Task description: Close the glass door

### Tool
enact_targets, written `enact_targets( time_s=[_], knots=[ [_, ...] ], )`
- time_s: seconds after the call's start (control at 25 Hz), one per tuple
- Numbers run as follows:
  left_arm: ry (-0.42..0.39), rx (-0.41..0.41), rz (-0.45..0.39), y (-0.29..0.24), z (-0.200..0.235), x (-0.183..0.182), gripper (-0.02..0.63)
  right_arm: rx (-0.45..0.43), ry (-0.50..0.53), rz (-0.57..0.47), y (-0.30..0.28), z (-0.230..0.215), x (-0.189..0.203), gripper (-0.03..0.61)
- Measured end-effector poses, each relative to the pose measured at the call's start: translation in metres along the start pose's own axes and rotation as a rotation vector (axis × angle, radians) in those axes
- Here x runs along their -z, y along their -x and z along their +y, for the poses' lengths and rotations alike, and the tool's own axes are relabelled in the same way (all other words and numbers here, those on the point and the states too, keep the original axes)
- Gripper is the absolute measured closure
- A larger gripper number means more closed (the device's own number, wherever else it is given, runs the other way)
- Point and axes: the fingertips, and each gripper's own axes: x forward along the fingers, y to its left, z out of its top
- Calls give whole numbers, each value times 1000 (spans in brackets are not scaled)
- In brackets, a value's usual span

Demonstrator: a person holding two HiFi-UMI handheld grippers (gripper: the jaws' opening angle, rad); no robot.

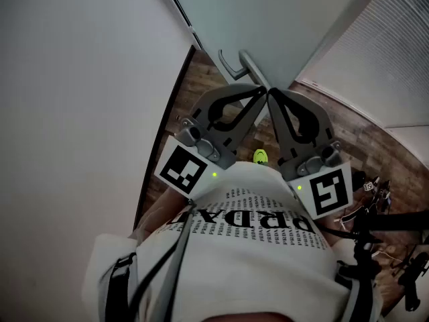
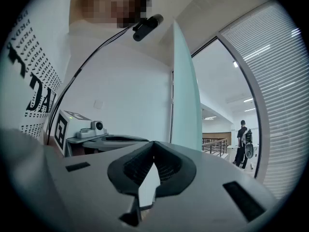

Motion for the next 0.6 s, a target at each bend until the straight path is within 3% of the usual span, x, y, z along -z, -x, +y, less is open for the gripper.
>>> enact_targets(
  time_s=[0.28, 0.6],
  knots=[
    [3, 6, 2, 0, 3, -2, 615, 2, -2, 6, -2, 0, -2, 581],
    [133, 40, -14, 1, 1, 5, 615, 81, 30, 32, -1, -12, -1, 580]
  ],
)
